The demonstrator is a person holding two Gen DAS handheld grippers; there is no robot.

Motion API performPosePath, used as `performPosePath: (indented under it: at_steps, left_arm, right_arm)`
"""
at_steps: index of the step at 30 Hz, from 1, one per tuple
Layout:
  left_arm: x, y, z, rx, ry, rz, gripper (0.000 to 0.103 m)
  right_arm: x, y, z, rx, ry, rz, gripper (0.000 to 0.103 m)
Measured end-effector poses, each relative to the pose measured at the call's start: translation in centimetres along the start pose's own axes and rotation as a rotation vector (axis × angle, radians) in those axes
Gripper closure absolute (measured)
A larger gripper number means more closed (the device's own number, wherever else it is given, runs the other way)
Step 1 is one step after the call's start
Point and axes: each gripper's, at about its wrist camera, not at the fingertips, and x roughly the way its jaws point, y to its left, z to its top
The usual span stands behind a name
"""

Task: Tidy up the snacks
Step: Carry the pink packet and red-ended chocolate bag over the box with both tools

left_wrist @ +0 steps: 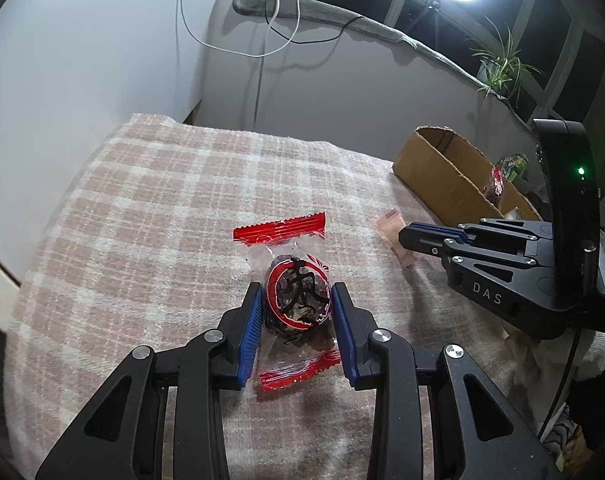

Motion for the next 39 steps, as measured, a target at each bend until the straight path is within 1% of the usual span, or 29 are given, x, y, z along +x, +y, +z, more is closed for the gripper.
performPosePath:
  at_steps: [6,10,19,25,32,39]
  left_arm:
    - [-0.7,-0.5,0.1,0.006,-0.014,0.003,0.071]
    - [-1.5,-0.9,0.4,0.006,-0.029,-0.003,0.071]
    - [-3.4,-3.9,1.8,0.057,-0.084,-0.019,0.071]
    - [-3.8,-6.7,2.9,0.102,-0.109,-0.035,0.071]
    - [-2.7,-10.0,4.4,0.15,-0.114,-0.063,0.071]
    - [-0.8,-13.2,5.8,0.177,-0.105,-0.098,0.071]
  right_arm:
    - [-2.0,-0.6,-0.2,0.014,-0.04,0.0,0.098]
    - [-4.2,-1.2,-0.4,0.016,-0.081,-0.013,0.098]
    - [-9.6,-3.9,-1.0,0.055,-0.167,-0.019,0.098]
    - [-11.9,-6.3,-1.4,0.086,-0.205,-0.03,0.098]
    - [-13.8,-9.7,-2.2,0.125,-0.234,-0.055,0.098]
    - [-14.5,-13.4,-3.0,0.171,-0.24,-0.074,0.098]
